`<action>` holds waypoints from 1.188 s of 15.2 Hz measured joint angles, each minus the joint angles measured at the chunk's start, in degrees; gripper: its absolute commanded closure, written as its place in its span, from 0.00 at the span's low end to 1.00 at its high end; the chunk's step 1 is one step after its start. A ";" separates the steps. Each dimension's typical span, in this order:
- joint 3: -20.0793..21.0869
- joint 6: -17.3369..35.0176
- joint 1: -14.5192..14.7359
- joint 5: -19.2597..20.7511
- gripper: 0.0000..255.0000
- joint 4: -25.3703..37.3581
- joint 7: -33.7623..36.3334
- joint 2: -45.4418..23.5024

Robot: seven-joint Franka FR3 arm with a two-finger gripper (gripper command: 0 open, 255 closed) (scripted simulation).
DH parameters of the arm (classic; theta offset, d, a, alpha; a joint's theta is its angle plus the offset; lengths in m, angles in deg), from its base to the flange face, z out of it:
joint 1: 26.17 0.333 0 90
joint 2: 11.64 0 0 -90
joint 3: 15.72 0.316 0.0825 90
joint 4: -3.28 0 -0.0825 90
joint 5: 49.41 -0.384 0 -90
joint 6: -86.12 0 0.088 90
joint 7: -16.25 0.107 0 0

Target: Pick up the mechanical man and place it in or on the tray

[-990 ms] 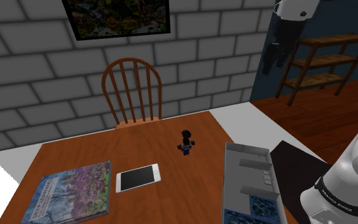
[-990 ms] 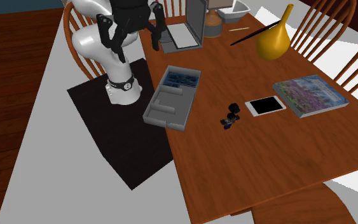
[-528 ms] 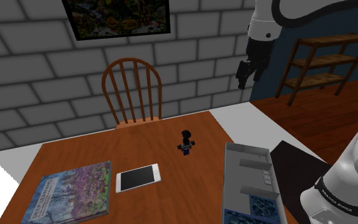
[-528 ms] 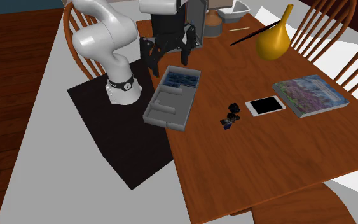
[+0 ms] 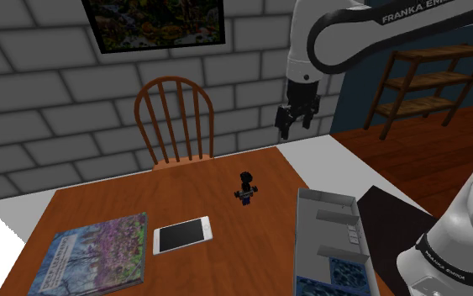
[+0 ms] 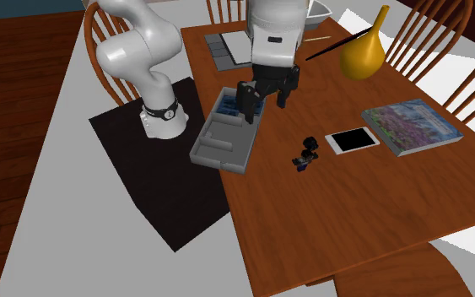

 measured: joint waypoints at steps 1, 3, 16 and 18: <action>0.72 0.44 0.24 -0.10 0.00 0.87 1.09 -1.57; 1.90 2.18 0.55 -0.07 0.00 1.99 2.95 -4.90; 7.31 10.20 4.13 4.67 0.00 16.52 16.43 -30.82; 7.31 11.28 4.34 5.02 0.00 16.42 16.89 -31.89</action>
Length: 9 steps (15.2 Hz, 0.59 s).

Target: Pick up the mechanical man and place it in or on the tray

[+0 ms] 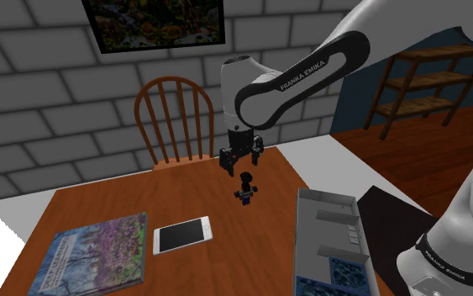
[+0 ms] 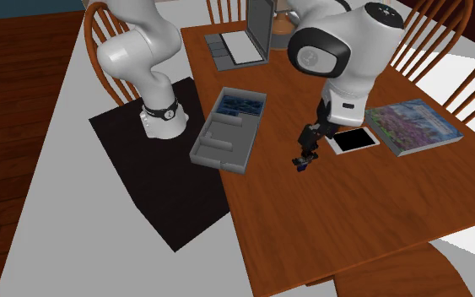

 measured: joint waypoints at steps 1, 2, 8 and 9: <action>-0.05 0.80 0.01 0.16 0.00 -0.43 0.07 -0.40; -0.10 1.47 0.03 0.30 0.00 -0.76 0.15 -0.77; -0.21 3.34 0.18 0.80 0.00 -1.45 0.53 -1.99; -0.21 3.37 0.18 0.81 0.00 -1.46 0.53 -2.01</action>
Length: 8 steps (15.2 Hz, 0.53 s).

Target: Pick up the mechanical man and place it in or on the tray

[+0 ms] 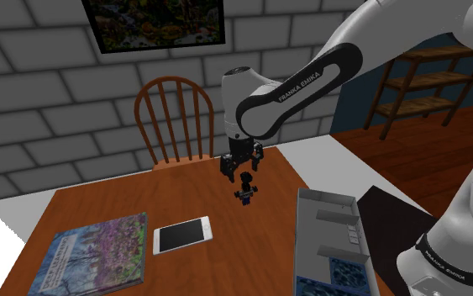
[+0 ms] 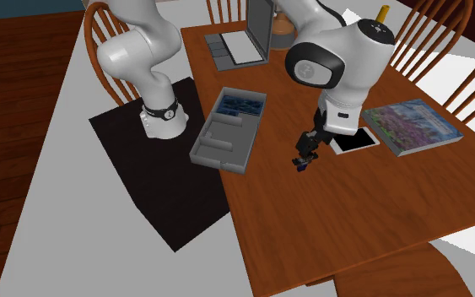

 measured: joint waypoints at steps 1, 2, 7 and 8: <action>0.00 0.01 0.00 0.01 0.00 0.00 0.00 -0.01; 0.00 0.01 0.00 0.01 0.00 0.00 0.00 -0.01; -0.02 0.01 -0.02 0.02 1.00 0.03 0.00 0.02; -0.01 0.01 -0.01 0.01 1.00 0.01 0.00 0.01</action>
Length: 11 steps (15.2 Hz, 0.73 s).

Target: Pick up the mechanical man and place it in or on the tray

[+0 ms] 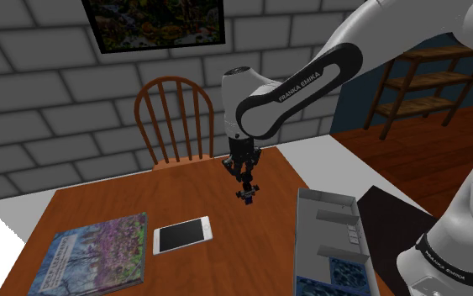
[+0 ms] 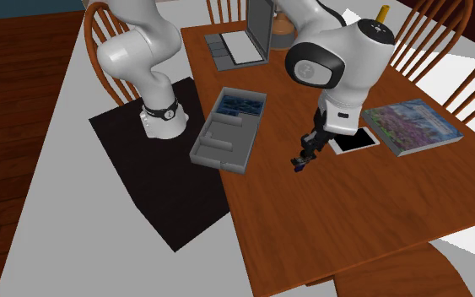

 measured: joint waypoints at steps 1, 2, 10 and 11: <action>-0.01 -0.01 0.00 0.00 1.00 -0.01 0.00 0.01; -0.01 -0.01 -0.01 0.01 1.00 -0.02 0.00 0.01; 0.12 -2.74 -0.24 -0.68 1.00 1.20 -0.58 1.61; 0.19 -3.42 -0.23 -0.85 1.00 1.45 -0.59 2.06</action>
